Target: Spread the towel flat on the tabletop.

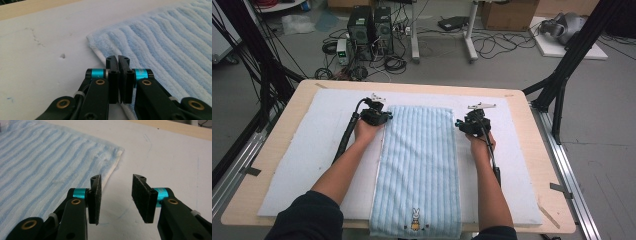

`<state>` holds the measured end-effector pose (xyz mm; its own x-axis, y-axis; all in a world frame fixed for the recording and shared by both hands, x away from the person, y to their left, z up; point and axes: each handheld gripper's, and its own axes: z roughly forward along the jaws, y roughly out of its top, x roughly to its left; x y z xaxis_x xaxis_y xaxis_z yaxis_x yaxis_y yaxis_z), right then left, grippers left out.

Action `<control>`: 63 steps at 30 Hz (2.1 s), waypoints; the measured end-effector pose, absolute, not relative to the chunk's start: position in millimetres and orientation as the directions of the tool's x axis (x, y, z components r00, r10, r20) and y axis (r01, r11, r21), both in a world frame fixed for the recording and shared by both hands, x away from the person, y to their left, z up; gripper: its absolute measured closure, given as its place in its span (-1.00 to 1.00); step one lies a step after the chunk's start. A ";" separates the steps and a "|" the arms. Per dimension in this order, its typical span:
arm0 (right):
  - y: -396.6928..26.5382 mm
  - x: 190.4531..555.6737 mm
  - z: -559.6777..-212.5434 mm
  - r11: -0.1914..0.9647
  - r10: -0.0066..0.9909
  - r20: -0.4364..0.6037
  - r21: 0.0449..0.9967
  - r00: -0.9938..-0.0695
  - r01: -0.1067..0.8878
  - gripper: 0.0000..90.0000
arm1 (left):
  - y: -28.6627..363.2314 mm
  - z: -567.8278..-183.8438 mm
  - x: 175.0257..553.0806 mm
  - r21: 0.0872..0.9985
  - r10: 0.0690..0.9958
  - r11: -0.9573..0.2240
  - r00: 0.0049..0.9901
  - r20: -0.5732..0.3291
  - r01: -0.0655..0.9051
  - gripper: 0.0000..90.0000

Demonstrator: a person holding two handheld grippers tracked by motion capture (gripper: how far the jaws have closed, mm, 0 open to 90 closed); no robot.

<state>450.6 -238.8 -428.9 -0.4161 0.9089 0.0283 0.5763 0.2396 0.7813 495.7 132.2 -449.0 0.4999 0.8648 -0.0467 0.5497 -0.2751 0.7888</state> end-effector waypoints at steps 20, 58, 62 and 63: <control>-197.0 465.8 -449.9 0.335 0.895 -0.076 0.764 -0.439 0.551 0.89 | 143.5 -449.6 503.6 0.815 0.882 -0.206 0.463 -0.085 0.541 0.82; -223.7 360.8 -440.6 0.364 0.773 0.070 0.765 -0.630 0.532 0.40 | 159.5 -446.3 432.5 0.789 0.840 -0.167 0.505 -0.201 0.591 0.18; -216.8 362.5 -446.2 0.415 0.765 0.029 0.742 -0.644 0.526 0.62 | 167.8 -443.6 418.9 0.811 0.832 -0.161 0.519 -0.195 0.562 0.15; -217.0 362.7 -445.8 0.419 0.774 0.010 0.742 -0.633 0.524 0.59 | 171.2 -442.9 416.0 0.824 0.830 -0.145 0.520 -0.200 0.548 0.14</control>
<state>362.7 -217.0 -445.8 -0.6331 0.7740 0.0105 0.5241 0.4187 0.7416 416.0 171.2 -442.9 0.5205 0.8301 -0.2000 0.5476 -0.1448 0.8241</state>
